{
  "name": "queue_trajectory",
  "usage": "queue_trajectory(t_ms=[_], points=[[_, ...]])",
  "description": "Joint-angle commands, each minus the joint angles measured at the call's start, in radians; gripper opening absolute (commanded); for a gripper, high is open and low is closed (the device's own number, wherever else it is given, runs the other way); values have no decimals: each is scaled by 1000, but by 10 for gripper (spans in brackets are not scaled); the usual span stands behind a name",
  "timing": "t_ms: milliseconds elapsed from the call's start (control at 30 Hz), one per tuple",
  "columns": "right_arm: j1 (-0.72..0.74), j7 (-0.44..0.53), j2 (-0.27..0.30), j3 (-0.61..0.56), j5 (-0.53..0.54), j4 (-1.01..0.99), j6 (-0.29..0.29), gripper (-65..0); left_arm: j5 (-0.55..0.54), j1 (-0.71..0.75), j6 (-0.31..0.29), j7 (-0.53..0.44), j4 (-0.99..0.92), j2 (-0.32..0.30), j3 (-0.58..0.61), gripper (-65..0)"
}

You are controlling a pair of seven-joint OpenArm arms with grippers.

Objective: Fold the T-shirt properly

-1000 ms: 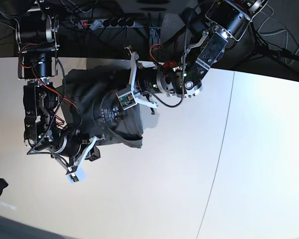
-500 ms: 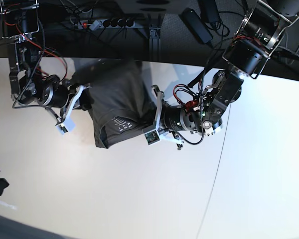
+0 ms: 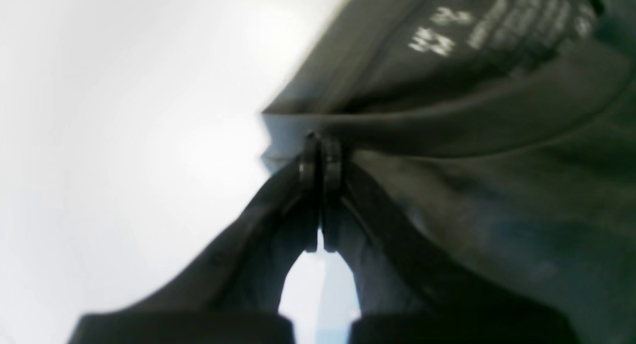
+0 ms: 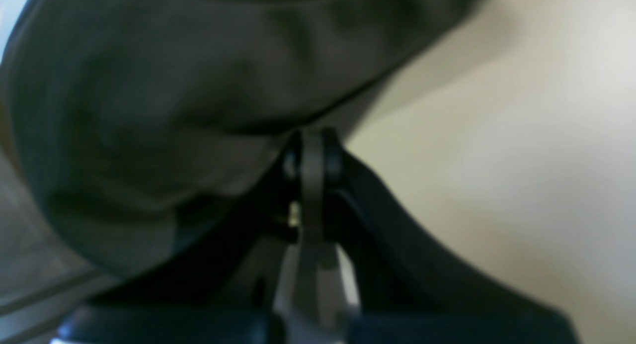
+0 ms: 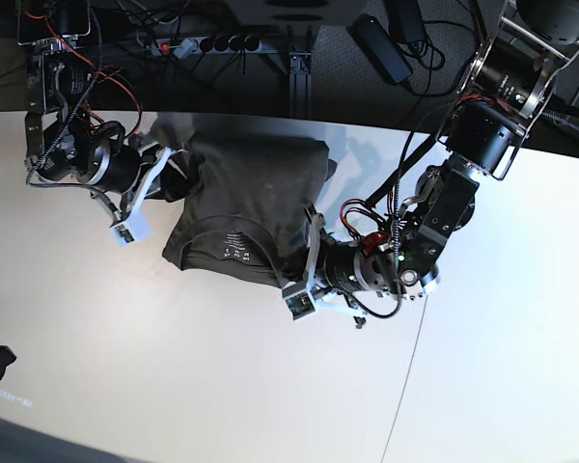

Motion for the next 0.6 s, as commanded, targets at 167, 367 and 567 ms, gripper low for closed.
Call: queue_trajectory(t_ms=[167,367,567], points=[[-14,-50,14,179,53,69,68,-650,-179,26,61,126,263,-99,-154,-645],[-183,-58,14,366,103,250,71,-650,-243,256,63,156,522,-216,-315,-645],[-381,-68,13,573,173,364,71,-650,-306,530,62,183,687,-286,-481,-645]])
